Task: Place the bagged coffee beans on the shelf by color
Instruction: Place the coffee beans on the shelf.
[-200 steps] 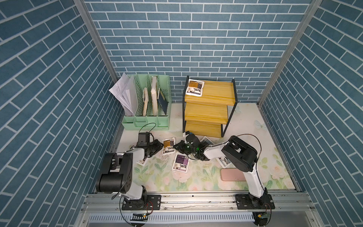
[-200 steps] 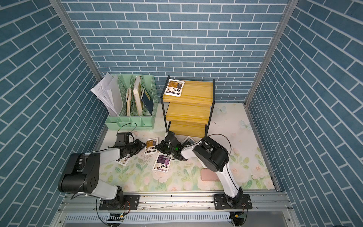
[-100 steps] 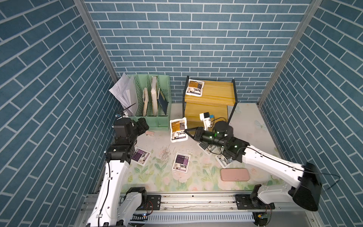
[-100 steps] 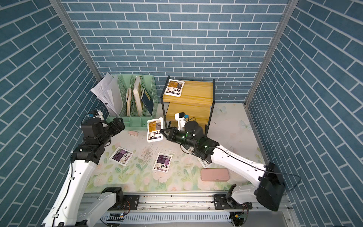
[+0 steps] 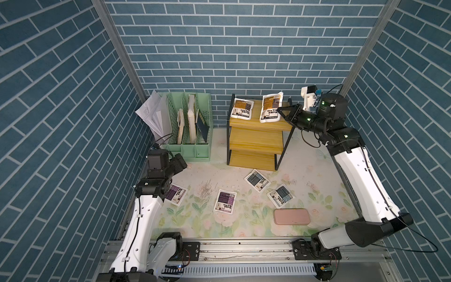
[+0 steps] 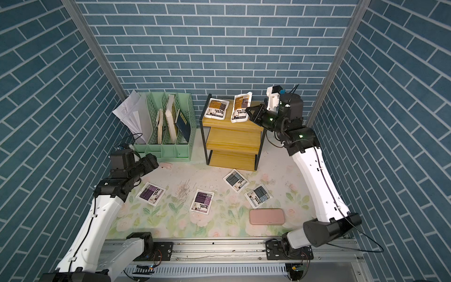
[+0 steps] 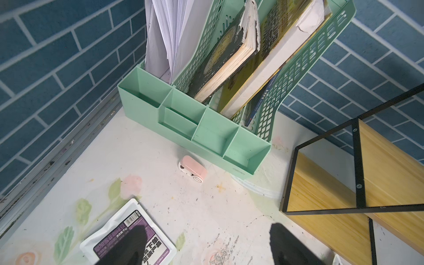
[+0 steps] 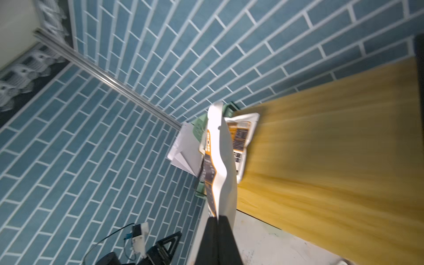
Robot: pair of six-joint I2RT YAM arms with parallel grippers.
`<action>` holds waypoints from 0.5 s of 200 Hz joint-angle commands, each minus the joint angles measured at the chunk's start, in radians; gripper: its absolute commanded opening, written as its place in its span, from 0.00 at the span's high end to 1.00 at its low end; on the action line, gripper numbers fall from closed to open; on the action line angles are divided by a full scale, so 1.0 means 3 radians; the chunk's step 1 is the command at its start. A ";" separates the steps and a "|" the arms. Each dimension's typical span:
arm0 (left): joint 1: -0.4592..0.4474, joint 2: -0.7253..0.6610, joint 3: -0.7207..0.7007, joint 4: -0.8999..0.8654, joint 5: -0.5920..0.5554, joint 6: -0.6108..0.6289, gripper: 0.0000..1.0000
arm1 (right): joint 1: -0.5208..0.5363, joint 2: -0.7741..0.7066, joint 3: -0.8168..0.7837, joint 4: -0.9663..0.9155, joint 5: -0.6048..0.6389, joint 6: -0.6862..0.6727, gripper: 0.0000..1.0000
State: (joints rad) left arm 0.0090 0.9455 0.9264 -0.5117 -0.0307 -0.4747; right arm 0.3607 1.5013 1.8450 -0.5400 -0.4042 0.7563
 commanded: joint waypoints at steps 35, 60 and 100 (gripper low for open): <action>0.0016 -0.0092 0.0020 -0.0099 -0.0052 0.0100 0.12 | -0.0097 0.0404 0.0289 -0.0350 0.0165 -0.0292 1.00; 0.0016 -0.0133 0.0028 -0.0114 -0.0051 0.0115 0.12 | -0.0144 0.0637 0.0606 -0.0623 0.0381 -0.0450 0.93; 0.0016 -0.0165 -0.0014 -0.0125 -0.0026 0.0124 0.12 | -0.0150 0.0856 0.0950 -0.0746 0.0498 -0.0506 0.88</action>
State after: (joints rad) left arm 0.0090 0.9100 0.9264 -0.5220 -0.0334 -0.4538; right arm 0.3199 1.7187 2.0731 -0.7044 -0.3061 0.6567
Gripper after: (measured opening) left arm 0.882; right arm 0.111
